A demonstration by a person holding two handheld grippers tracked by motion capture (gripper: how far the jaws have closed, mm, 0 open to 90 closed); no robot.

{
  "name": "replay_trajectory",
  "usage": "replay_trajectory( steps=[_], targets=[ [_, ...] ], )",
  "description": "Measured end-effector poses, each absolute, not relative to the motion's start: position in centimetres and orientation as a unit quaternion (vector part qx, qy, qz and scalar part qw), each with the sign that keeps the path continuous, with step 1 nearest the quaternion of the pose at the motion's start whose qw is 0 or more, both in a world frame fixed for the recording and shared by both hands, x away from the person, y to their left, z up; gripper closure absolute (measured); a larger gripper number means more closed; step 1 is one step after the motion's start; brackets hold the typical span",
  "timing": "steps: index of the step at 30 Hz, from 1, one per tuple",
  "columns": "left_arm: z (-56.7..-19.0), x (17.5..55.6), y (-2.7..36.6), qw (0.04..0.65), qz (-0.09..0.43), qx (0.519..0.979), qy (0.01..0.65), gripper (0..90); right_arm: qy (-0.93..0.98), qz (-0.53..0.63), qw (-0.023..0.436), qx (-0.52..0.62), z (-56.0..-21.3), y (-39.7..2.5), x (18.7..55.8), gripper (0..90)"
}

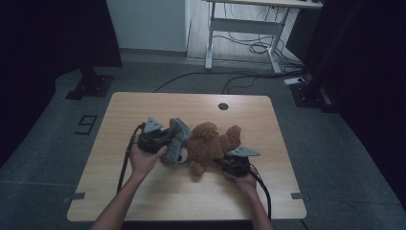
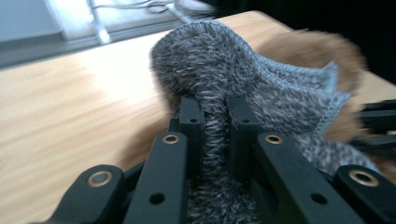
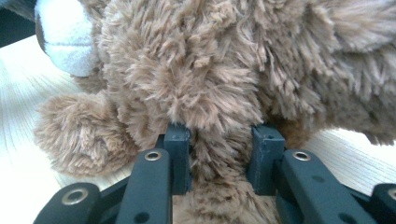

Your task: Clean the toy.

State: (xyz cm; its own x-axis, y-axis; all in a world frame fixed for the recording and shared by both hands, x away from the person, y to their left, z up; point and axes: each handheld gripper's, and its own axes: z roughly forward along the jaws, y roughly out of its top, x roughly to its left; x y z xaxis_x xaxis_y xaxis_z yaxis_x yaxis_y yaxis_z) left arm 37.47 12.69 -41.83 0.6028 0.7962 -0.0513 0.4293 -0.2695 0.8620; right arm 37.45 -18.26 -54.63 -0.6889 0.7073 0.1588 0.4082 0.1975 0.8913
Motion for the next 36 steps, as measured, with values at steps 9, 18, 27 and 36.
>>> replay_trajectory(
  steps=[9, 18, 27, 36],
  targets=[
    [-42.8, 37.7, 2.3, 0.467, 0.141, 0.808, 0.33, 78.9, 0.758, 0.519, 0.143, 0.368, -54.7, -18.4, 37.5, 66.0],
    [-44.4, 38.7, -0.2, 0.398, 0.197, 0.836, 0.321, 78.8, 0.756, 0.52, 0.144, 0.371, -54.7, -18.3, 37.4, 66.1],
    [-45.2, 39.0, 6.9, 0.397, 0.203, 0.811, 0.38, 78.8, 0.754, 0.523, 0.146, 0.37, -54.8, -18.3, 37.3, 66.1],
    [-45.2, 39.1, 14.8, 0.418, 0.195, 0.775, 0.432, 78.7, 0.755, 0.523, 0.145, 0.368, -54.8, -18.2, 37.2, 66.1]
  ],
)
